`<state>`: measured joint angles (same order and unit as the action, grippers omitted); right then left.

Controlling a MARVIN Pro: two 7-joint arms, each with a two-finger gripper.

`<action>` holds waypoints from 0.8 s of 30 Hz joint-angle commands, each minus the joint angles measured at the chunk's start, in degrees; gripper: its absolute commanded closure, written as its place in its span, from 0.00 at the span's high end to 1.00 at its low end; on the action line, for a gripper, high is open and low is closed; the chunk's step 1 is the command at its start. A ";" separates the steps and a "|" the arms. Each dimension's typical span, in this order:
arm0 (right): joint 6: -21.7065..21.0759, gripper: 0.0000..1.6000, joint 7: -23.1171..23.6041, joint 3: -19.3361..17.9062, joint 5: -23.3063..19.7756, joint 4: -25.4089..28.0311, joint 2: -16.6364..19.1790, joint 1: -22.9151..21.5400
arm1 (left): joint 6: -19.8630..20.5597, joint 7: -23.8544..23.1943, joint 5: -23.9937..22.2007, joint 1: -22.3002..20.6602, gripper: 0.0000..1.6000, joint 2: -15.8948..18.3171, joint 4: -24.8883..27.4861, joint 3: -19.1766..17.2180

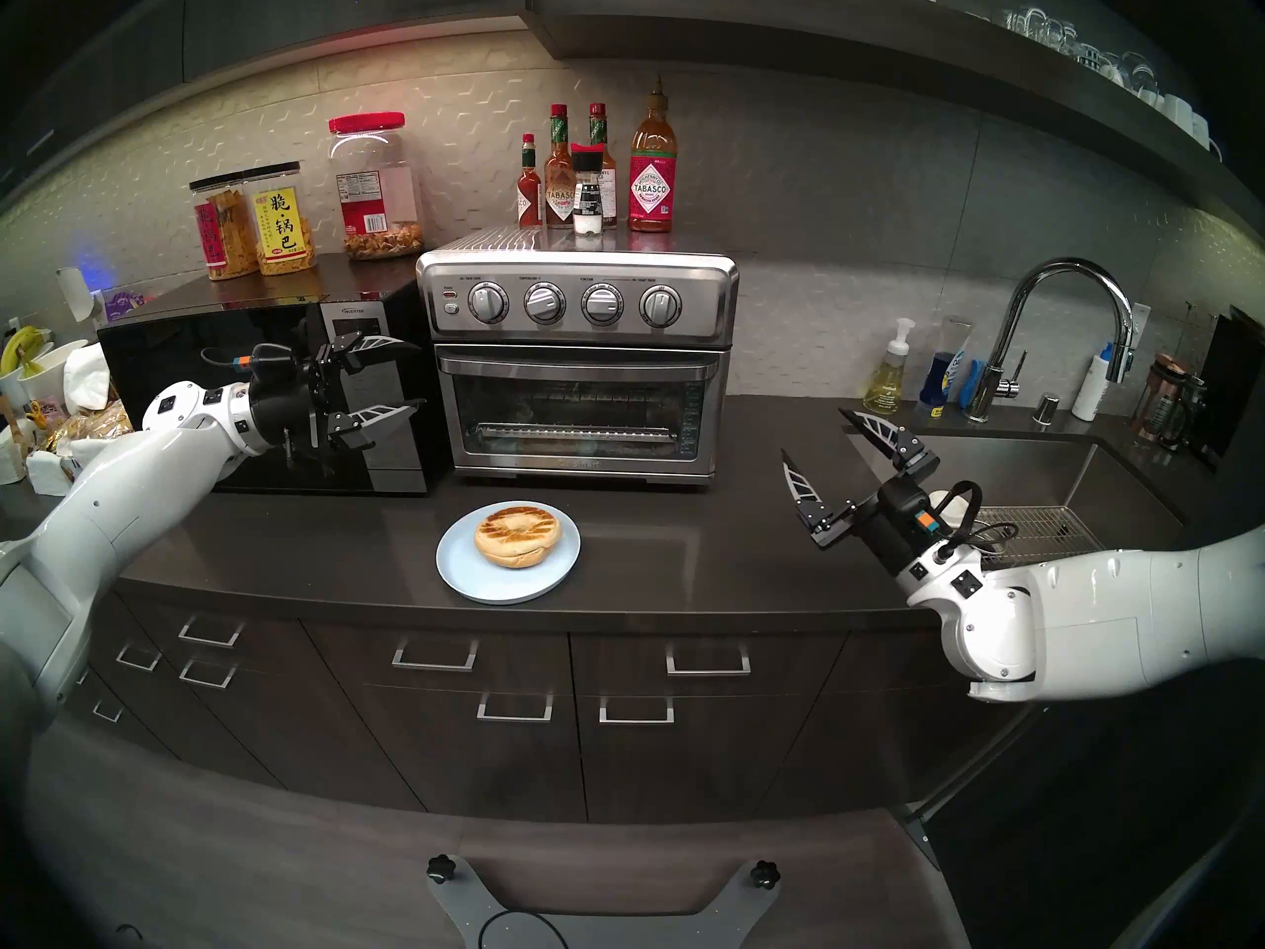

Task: Open the oven and place the bagel inside on the rack

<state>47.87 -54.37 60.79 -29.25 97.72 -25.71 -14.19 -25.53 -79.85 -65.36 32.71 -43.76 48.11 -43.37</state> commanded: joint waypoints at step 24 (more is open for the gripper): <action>0.12 1.00 -0.21 -0.73 -0.13 0.02 0.00 -0.81 | 5.19 -5.15 -4.06 -5.77 1.00 -10.69 12.62 2.78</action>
<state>47.88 -54.37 60.73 -29.24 97.71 -25.71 -14.19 -20.99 -84.08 -67.75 29.94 -50.15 54.51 -41.23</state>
